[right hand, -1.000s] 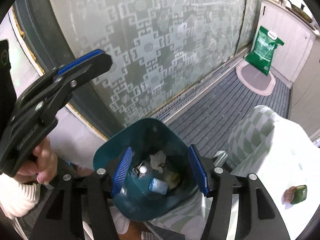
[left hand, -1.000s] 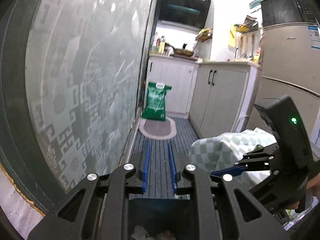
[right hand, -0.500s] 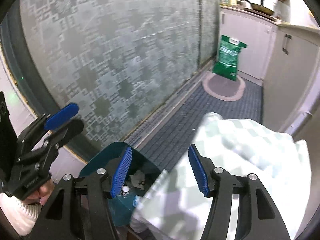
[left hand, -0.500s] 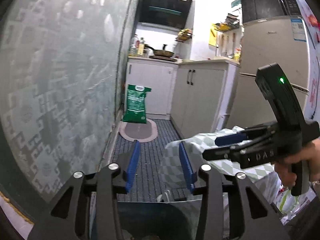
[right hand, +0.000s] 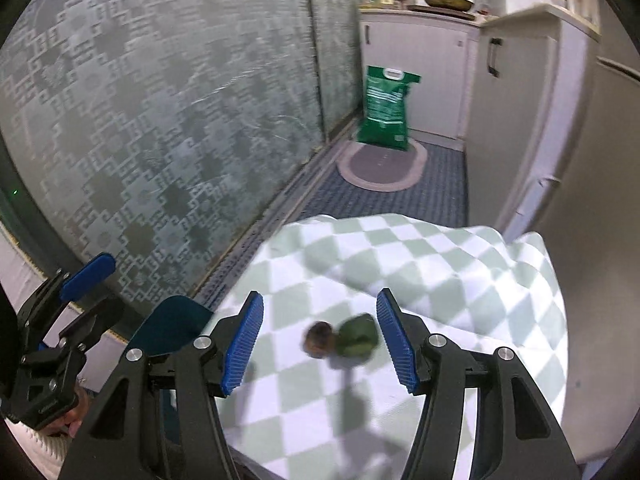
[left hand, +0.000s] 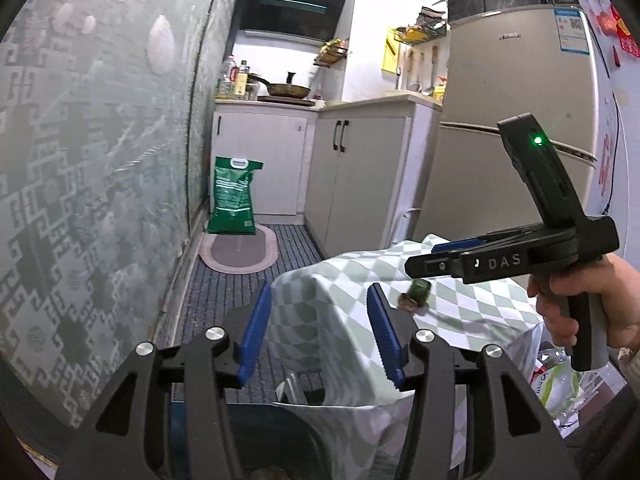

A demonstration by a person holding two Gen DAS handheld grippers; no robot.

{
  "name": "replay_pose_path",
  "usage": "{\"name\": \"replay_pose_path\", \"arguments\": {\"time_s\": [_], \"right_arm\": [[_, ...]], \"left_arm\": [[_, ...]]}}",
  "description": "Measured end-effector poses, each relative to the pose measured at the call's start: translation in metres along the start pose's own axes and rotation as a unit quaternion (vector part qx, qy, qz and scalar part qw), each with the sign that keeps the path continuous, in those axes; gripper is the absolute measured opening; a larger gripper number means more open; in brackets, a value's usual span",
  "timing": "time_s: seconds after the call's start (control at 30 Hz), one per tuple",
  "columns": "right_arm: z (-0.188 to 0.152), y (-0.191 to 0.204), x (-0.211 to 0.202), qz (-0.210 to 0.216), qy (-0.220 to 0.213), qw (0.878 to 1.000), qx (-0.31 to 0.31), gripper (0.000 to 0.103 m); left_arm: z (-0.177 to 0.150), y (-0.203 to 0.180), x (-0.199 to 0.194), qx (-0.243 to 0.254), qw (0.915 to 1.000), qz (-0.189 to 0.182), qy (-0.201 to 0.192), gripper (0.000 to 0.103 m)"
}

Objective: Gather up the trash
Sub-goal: 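Grasp the green lime with the right tool while the left tool grasps the last nut shell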

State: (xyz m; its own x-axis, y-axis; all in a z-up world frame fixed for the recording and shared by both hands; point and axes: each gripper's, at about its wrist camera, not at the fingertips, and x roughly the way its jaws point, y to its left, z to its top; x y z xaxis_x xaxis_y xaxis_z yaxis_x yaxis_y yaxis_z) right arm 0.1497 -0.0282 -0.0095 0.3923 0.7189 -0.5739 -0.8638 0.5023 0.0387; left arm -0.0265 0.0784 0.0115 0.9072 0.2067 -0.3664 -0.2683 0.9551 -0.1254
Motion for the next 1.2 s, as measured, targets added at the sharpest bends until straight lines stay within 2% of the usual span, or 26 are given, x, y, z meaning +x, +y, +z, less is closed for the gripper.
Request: {"name": "replay_pose_path", "arguments": {"time_s": [0.17,0.3,0.4,0.57,0.67,0.87,1.2], "right_arm": [[-0.007,-0.016,0.006,-0.009,0.008,1.0,0.016,0.06],[-0.01,-0.028,0.017,0.005,0.018,0.999,0.043,0.047],[-0.013,-0.038,0.027,0.033,0.028,0.996,0.074,0.045],[-0.017,-0.045,0.035,0.05,0.035,0.993,0.097,0.039],[-0.02,-0.046,0.034,0.069,0.037,0.991,0.106,0.028],[-0.023,-0.046,0.029,0.072,0.035,0.991,0.103,0.028],[-0.028,-0.074,-0.002,0.09,0.012,0.987,0.134,0.028]], "left_arm": [[-0.001,-0.015,0.01,0.011,0.9997,-0.014,0.014,0.055],[-0.003,-0.023,0.02,0.017,0.9992,-0.021,0.03,0.056],[-0.004,-0.029,0.028,0.021,0.9985,-0.027,0.043,0.056],[-0.003,-0.034,0.042,0.026,0.997,-0.037,0.063,0.056],[-0.003,-0.04,0.051,0.035,0.9952,-0.039,0.082,0.056],[-0.002,-0.054,0.061,0.042,0.9915,-0.063,0.106,0.056],[-0.003,-0.076,0.09,0.058,0.9872,-0.051,0.139,0.056]]}}
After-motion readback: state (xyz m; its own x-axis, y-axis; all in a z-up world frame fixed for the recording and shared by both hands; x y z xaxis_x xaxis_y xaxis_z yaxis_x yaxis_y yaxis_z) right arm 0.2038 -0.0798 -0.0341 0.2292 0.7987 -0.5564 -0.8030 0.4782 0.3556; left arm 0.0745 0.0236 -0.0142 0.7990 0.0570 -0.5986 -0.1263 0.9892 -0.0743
